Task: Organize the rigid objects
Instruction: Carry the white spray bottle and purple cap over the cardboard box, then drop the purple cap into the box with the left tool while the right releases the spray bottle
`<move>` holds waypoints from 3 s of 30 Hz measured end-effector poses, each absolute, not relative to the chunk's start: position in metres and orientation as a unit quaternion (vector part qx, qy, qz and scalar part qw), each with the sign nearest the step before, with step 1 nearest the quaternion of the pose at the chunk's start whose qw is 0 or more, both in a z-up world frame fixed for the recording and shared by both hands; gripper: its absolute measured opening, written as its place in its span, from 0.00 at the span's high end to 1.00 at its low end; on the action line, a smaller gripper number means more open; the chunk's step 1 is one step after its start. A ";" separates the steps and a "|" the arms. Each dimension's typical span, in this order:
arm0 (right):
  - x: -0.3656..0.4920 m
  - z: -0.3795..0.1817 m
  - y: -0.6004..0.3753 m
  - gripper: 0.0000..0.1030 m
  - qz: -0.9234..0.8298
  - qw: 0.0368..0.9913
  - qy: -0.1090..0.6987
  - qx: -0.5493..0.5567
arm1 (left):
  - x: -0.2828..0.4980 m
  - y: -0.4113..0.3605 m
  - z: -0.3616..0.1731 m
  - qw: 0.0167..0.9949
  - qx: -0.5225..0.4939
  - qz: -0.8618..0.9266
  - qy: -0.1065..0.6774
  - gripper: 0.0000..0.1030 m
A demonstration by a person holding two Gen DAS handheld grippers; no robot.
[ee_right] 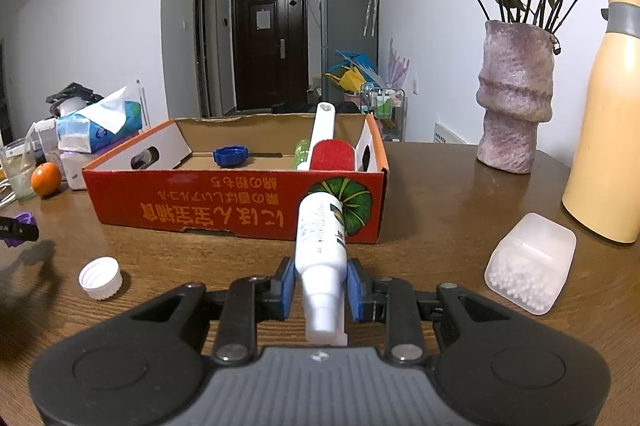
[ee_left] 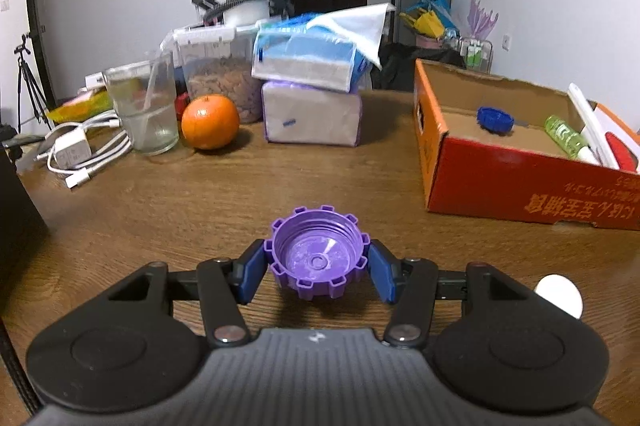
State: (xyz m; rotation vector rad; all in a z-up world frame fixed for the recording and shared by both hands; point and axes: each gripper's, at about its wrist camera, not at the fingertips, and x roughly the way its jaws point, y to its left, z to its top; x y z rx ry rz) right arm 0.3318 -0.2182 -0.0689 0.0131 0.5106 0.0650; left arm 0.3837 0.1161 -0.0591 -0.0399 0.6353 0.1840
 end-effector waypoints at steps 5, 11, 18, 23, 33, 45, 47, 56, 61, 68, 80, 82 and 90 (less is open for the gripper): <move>0.329 -0.065 -0.217 0.74 0.037 0.969 0.245 0.010 | 0.374 0.106 -0.047 0.952 -0.024 0.080 0.293 0.46; 0.326 -0.057 -0.213 0.74 0.046 0.972 0.231 0.013 | 0.364 0.085 -0.034 0.960 -0.023 0.063 0.271 0.46; 0.326 -0.047 -0.206 0.74 0.058 0.975 0.214 0.017 | 0.359 0.060 -0.021 0.966 -0.026 0.044 0.253 0.46; 0.327 -0.040 -0.201 0.74 0.068 0.977 0.203 0.020 | 0.358 0.045 -0.016 0.969 -0.025 0.034 0.244 0.46; 0.338 -0.028 -0.196 0.74 0.082 0.978 0.190 0.033 | 0.367 0.018 -0.008 0.972 -0.028 0.010 0.231 0.46; 0.363 -0.020 -0.190 0.74 0.089 0.979 0.181 0.041 | 0.392 -0.010 0.003 0.977 -0.035 -0.005 0.212 0.46; 0.368 -0.019 -0.189 0.74 0.090 0.978 0.180 0.043 | 0.397 -0.012 0.004 0.977 -0.036 -0.005 0.210 0.46; 0.393 -0.017 -0.186 0.74 0.091 0.979 0.177 0.049 | 0.422 -0.019 0.009 0.979 -0.043 -0.006 0.199 0.46; 0.409 -0.018 -0.185 0.74 0.089 0.979 0.178 0.051 | 0.438 -0.024 0.008 0.979 -0.042 -0.004 0.199 0.46; 0.432 -0.018 -0.182 0.74 0.087 0.978 0.180 0.056 | 0.459 -0.025 0.008 0.979 -0.044 0.001 0.199 0.46; 0.469 -0.026 -0.183 0.74 0.081 0.976 0.192 0.060 | 0.496 -0.026 0.000 0.978 -0.036 0.013 0.205 0.46; 0.475 -0.026 -0.183 0.74 0.080 0.976 0.194 0.060 | 0.502 -0.026 -0.003 0.978 -0.034 0.014 0.207 0.46; 0.499 -0.034 -0.183 0.74 0.077 0.972 0.212 0.061 | 0.520 -0.027 -0.011 0.975 -0.024 0.016 0.220 0.46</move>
